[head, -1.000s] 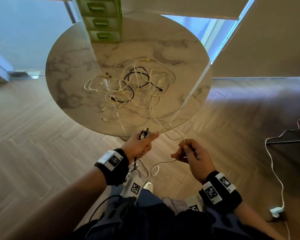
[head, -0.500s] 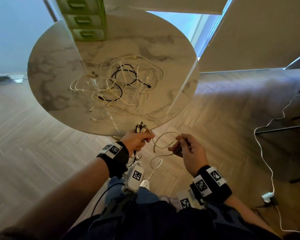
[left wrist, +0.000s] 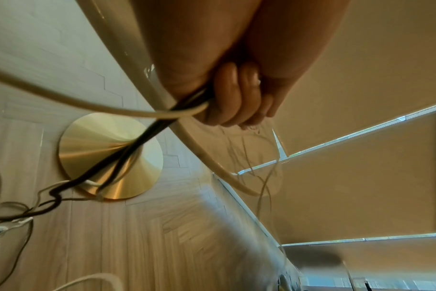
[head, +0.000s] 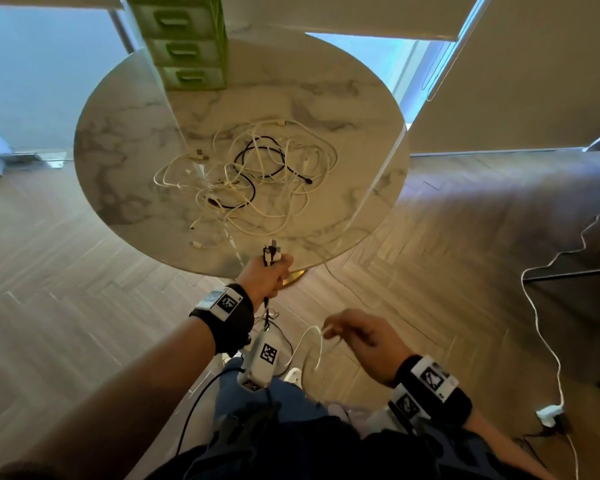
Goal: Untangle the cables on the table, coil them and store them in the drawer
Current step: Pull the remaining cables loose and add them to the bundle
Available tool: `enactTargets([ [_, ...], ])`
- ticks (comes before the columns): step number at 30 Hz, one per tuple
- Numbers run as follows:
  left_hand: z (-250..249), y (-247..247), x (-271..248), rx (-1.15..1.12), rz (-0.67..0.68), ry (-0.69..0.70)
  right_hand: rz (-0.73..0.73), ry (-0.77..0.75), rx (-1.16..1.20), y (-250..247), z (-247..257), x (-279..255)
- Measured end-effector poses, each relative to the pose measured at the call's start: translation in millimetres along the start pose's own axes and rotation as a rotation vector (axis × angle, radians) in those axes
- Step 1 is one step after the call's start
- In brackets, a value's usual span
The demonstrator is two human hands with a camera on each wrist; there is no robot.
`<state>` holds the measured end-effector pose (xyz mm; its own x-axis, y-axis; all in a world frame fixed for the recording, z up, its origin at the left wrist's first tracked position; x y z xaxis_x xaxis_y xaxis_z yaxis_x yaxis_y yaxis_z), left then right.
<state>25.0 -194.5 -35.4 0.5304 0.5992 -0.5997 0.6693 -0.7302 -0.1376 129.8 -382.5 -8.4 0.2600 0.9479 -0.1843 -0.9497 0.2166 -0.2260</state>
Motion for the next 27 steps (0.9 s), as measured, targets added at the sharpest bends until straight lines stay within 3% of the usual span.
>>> enactTargets([
  [3,1.1,-14.9,-8.1,-0.029,0.009,0.058,0.231,0.115,-0.269,14.1,-21.3,-3.0],
  [6,6.5,-33.3,-25.6,-0.084,0.044,0.123,0.311,0.195,-0.419,23.5,-24.8,7.3],
  [12,-0.7,-38.8,-60.2,0.083,0.106,0.251,0.058,-0.06,-0.109,37.9,62.0,55.4],
  [14,-5.4,-33.7,-65.7,0.124,0.161,0.311,0.119,-0.099,-0.083,49.2,87.7,69.1],
  [16,-11.9,-32.9,-66.9,-0.003,0.115,0.346,0.207,-0.131,-0.163,64.4,100.2,78.9],
  [17,-21.0,-33.6,-71.2,-0.069,0.24,0.314,0.23,-0.199,-0.217,71.0,103.1,81.8],
  [19,-10.1,-41.3,-68.2,-0.016,0.136,0.419,0.249,-0.279,-0.214,78.7,99.9,85.6],
  [20,-9.7,-39.9,-72.0,-0.148,0.188,0.291,0.241,-0.235,-0.156,78.8,98.3,86.3],
  [21,-11.4,-36.7,-77.1,-0.146,0.163,0.288,0.249,-0.164,-0.075,78.2,96.3,86.6],
  [22,-7.0,-39.3,-76.8,-0.048,0.063,0.327,0.28,-0.091,0.022,78.4,93.4,85.6],
  [27,-12.8,-50.8,-87.1,-0.031,0.062,0.427,0.485,0.124,0.486,80.1,85.4,85.8],
])
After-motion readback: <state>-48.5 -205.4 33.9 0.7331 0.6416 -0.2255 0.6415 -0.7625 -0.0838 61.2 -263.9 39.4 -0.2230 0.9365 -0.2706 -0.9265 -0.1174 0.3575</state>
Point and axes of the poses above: each hand's wrist, its own x-axis towards the middle knuckle, its own y-axis out of the palm, z = x × y, the point moved 2 cm from there along x, towards the middle knuckle, and after that the axes turned 13 degrees about x, right-handed, at the moved point
